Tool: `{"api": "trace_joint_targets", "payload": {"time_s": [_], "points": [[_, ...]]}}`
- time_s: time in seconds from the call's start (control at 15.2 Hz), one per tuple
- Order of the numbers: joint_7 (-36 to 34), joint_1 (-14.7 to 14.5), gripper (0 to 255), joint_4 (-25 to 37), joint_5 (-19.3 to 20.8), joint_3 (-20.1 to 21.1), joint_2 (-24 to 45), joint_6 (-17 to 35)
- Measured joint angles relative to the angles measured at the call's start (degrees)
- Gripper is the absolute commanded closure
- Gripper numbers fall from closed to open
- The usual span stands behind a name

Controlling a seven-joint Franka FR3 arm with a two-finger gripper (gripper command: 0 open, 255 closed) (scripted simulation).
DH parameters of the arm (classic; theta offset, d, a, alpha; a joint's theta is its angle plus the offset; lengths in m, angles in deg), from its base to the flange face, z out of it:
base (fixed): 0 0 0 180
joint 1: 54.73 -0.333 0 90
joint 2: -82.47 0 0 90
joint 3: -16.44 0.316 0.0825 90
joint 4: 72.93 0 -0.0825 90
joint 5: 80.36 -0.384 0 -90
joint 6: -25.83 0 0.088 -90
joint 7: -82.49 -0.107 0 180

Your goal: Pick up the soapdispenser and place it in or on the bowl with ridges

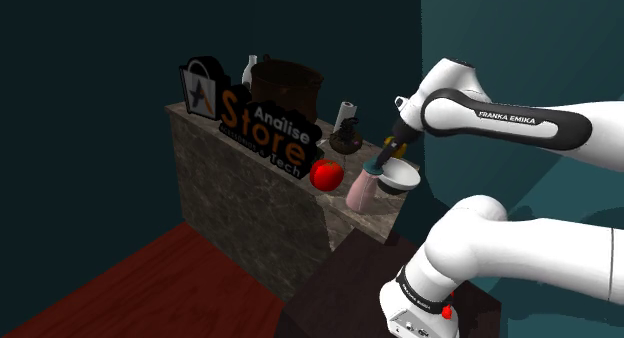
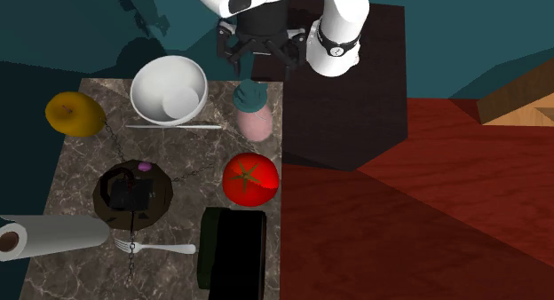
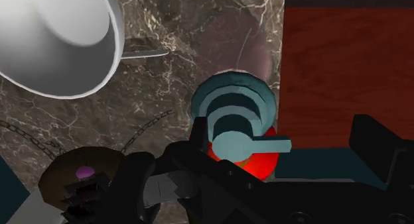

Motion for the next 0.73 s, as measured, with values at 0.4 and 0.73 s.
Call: {"api": "trace_joint_targets", "payload": {"time_s": [0.4, 0.73], "points": [[4.8, 2.5, 0, -3.5, 3.8, -7.5, 3.7, 8.1], [4.5, 2.0, 0, -5.4, 5.1, -9.4, 7.8, 14.1]]}}
